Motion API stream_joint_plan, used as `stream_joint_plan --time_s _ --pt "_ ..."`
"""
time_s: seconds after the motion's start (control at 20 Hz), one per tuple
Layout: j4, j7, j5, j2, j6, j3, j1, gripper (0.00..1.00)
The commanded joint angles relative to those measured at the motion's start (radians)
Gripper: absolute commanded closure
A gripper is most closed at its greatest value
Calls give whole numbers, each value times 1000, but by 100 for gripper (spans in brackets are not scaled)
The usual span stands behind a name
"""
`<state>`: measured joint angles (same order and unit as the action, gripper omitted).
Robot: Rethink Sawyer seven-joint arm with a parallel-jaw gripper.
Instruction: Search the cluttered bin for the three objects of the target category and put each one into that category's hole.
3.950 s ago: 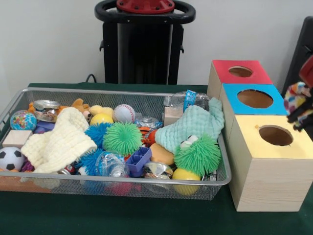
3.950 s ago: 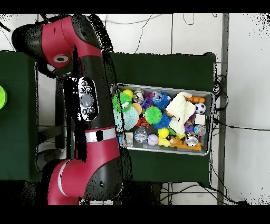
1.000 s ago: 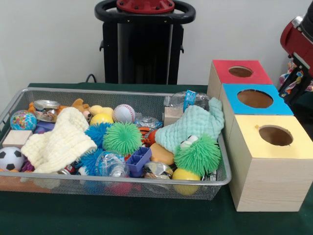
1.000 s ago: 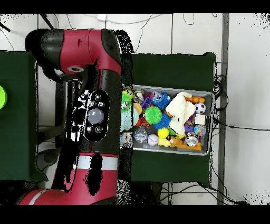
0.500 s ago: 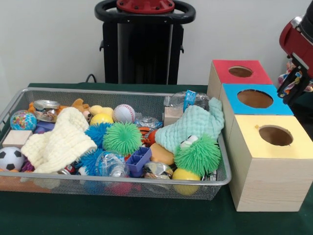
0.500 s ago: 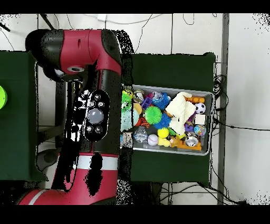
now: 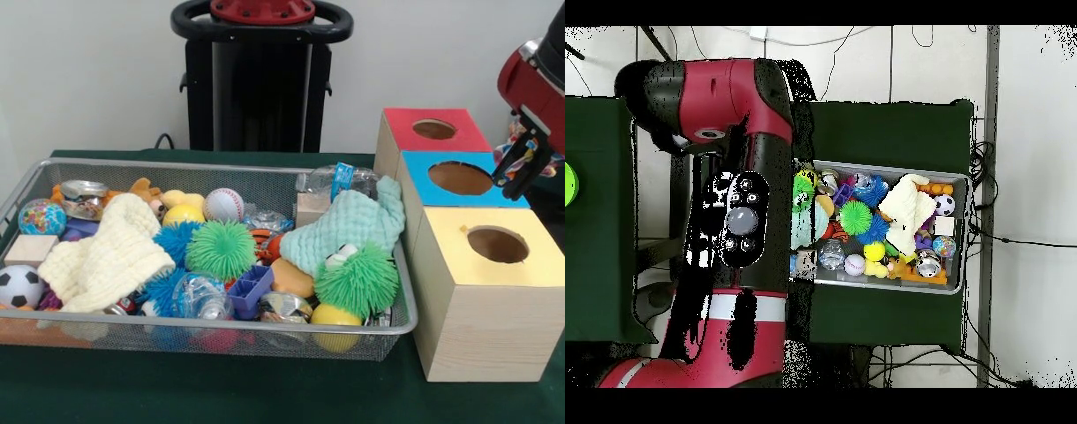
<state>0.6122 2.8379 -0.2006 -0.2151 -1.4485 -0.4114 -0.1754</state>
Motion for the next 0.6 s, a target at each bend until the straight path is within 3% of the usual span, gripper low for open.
stream_joint_plan --time_s 0.05,0.6 --pt "190 34 69 46 87 45 0 100" --pt "230 16 145 54 117 32 -35 100"
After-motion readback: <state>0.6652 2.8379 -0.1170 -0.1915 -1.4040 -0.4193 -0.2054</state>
